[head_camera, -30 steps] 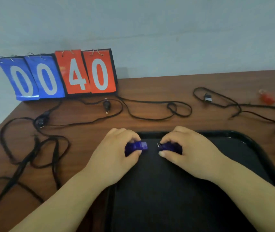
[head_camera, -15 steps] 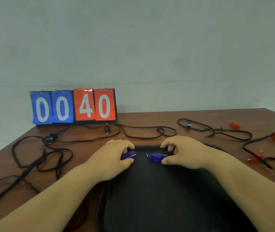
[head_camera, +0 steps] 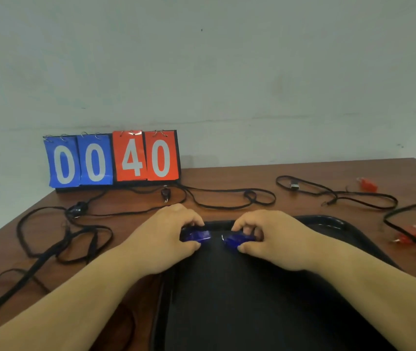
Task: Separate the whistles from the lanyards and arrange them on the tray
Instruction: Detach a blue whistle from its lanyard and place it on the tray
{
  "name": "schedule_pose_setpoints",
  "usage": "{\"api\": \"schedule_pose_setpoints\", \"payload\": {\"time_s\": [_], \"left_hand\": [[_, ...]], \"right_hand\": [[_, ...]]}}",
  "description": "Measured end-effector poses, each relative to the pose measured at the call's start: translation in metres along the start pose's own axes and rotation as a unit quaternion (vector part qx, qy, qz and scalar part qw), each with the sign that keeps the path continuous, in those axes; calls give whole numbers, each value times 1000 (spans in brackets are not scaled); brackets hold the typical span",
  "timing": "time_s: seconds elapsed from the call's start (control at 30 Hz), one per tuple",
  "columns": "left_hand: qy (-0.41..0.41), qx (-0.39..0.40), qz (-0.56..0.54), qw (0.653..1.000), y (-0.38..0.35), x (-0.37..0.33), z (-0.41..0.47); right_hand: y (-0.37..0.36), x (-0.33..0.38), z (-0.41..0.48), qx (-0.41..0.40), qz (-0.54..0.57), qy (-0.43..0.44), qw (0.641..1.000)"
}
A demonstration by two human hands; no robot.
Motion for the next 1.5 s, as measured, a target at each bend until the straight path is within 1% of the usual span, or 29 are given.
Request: {"api": "schedule_pose_setpoints", "payload": {"time_s": [0.13, 0.27, 0.37, 0.43, 0.53, 0.63, 0.73, 1.07, 1.23, 1.33, 1.5], "left_hand": [[31, -19, 16, 999, 3, 5, 2], [72, -22, 17, 997, 0, 7, 3], [83, -28, 30, 996, 0, 6, 4], [87, -28, 14, 996, -1, 8, 2], [84, -12, -33, 996, -3, 9, 0], [66, 2, -55, 996, -3, 6, -2], [52, 12, -46, 997, -3, 3, -2], [42, 5, -51, 998, -4, 0, -2], [41, 4, -52, 998, -4, 1, -3], [43, 1, -51, 998, -4, 3, -2], [43, 1, -50, 998, -6, 3, -2]], "right_hand": [[-4, 6, 2, -5, 23, -2, 1000], [-5, 10, 0, -9, 33, -5, 999], [-5, 7, -1, -10, 51, -9, 999], [-4, 5, -1, -9, 61, -7, 998], [-4, 6, -1, -3, 76, -2, 997], [-2, 8, -1, -5, 100, 2, 995], [-3, 10, -1, 0, 111, 5, 994], [-1, 12, -1, 0, 119, -6, 993], [3, 8, 0, -9, 194, -23, 981], [4, 7, 1, -20, 186, -27, 982], [-6, 4, 2, 14, 153, -37, 987]]}}
Point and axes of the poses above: each hand's wrist, its own z-axis towards the middle knuckle, its own y-axis out of the back of the hand, x = y × z, the point moved 9 cm from there along z, towards the middle knuckle, and after that the axes turned 13 degrees about -y, right-handed, at the moved point
